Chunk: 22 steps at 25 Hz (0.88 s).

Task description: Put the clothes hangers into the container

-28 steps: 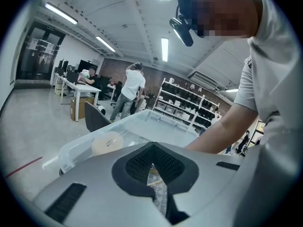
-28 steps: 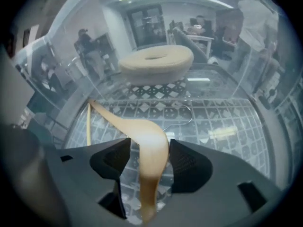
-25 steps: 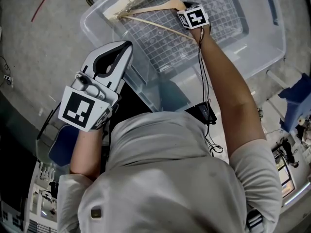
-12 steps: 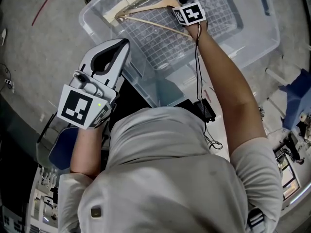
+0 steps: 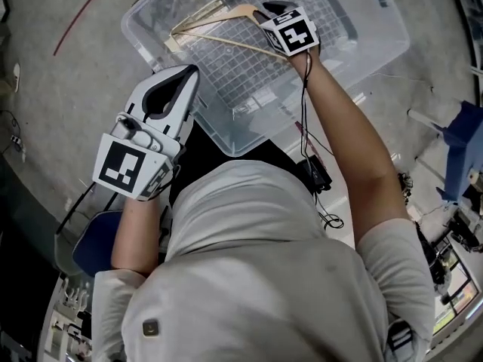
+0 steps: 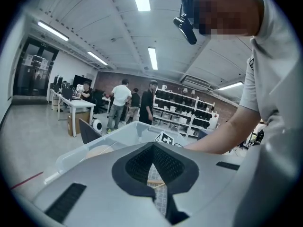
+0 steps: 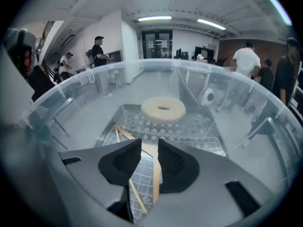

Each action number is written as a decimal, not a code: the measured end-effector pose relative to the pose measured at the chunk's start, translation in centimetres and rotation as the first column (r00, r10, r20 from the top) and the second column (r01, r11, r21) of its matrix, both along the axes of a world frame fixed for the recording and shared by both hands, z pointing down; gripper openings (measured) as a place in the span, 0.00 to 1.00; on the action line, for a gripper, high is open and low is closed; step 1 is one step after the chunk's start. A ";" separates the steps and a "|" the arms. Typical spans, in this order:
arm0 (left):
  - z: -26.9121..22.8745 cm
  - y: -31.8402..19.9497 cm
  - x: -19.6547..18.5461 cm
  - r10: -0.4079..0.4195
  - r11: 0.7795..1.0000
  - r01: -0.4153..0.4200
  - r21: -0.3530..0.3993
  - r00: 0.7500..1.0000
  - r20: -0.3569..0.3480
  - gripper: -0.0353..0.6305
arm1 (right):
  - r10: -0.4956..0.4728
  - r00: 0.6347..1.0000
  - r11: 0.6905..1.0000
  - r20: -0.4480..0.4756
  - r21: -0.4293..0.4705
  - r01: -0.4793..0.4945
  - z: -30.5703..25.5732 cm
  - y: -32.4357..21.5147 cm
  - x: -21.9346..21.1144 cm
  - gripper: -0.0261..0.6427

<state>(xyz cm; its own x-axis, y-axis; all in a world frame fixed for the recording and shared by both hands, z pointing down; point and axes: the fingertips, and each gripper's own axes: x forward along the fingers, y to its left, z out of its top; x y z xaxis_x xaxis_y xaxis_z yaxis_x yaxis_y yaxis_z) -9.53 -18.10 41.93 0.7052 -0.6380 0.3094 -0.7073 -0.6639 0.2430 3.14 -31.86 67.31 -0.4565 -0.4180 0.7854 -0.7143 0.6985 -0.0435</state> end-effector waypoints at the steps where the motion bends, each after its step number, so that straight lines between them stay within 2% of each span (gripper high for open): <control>1: -0.3 0.4 0.3 -0.001 1.000 0.001 0.008 1.000 -0.001 0.08 | -0.002 1.000 1.000 0.024 0.020 0.002 -1.3 0.5 0.1 0.21; 5: -1.2 2.6 1.6 -0.006 1.000 0.006 0.031 1.000 -0.009 0.08 | -0.006 0.993 0.994 0.119 0.110 -0.007 -6.8 2.9 0.9 0.14; 9: -3.2 4.3 2.7 -0.007 0.997 0.008 0.072 1.000 -0.008 0.08 | -0.035 0.985 0.976 0.169 0.216 -0.003 -12.9 5.9 1.7 0.10; 14: -6.7 6.0 4.1 -0.002 0.990 0.002 0.142 1.000 -0.003 0.08 | -0.123 0.976 0.934 0.181 0.352 0.053 -21.2 10.9 2.1 0.08; 19: -8.1 8.1 5.3 0.010 0.988 -0.013 0.156 1.000 0.019 0.08 | -0.180 0.952 0.896 0.247 0.440 0.056 -28.1 16.0 2.2 0.07; 22: -9.6 8.9 6.3 0.002 0.980 -0.001 0.201 1.000 -0.007 0.08 | -0.200 0.937 0.871 0.286 0.489 0.037 -31.4 18.5 2.7 0.07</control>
